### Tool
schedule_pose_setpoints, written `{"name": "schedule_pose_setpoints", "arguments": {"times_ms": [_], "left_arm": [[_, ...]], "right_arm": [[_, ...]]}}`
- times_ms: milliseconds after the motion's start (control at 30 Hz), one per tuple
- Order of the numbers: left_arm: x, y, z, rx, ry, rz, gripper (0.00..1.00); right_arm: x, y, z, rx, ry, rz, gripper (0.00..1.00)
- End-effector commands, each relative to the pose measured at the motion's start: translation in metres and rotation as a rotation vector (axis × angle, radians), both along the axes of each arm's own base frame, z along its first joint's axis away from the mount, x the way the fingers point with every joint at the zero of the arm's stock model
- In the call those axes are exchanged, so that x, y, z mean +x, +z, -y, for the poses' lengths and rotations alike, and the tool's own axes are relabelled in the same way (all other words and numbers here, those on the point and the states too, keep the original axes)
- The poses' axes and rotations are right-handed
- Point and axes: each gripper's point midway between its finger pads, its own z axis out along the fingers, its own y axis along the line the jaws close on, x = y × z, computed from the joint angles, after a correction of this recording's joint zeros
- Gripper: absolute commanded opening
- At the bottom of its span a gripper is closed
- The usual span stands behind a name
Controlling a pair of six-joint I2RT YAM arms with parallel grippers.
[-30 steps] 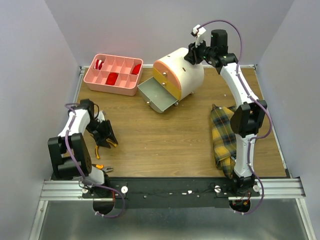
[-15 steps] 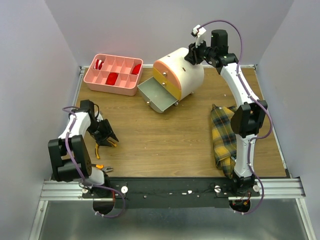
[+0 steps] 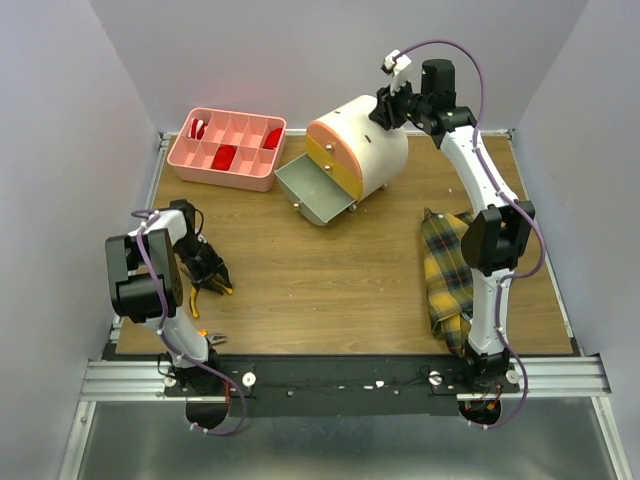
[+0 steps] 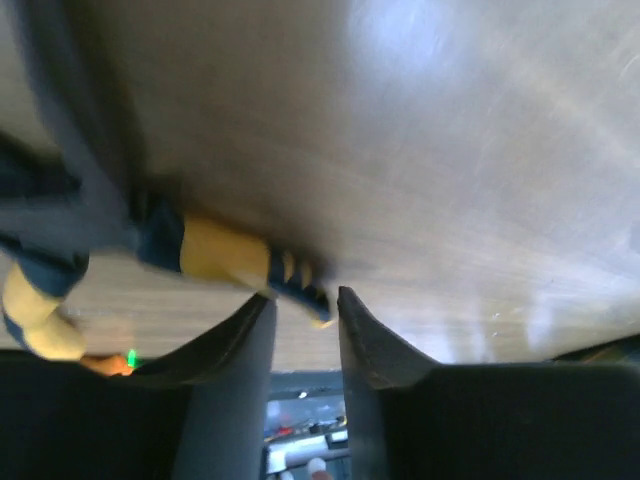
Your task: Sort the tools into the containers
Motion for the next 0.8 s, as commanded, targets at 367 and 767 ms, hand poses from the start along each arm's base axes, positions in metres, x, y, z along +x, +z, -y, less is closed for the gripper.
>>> {"name": "schedule_pose_setpoints", "arguments": {"times_ms": [367, 767], "left_arm": [[0.111, 0.140, 0.081, -0.672, -0.121, 0.560, 0.00], [0.179, 0.257, 0.184, -1.024, -0.396, 1.062, 0.00]], "right_arm": [[-0.021, -0.079, 0.013, -0.124, -0.029, -0.226, 0.44], [-0.026, -0.082, 0.022, -0.174, -0.047, -0.215, 0.44]]}}
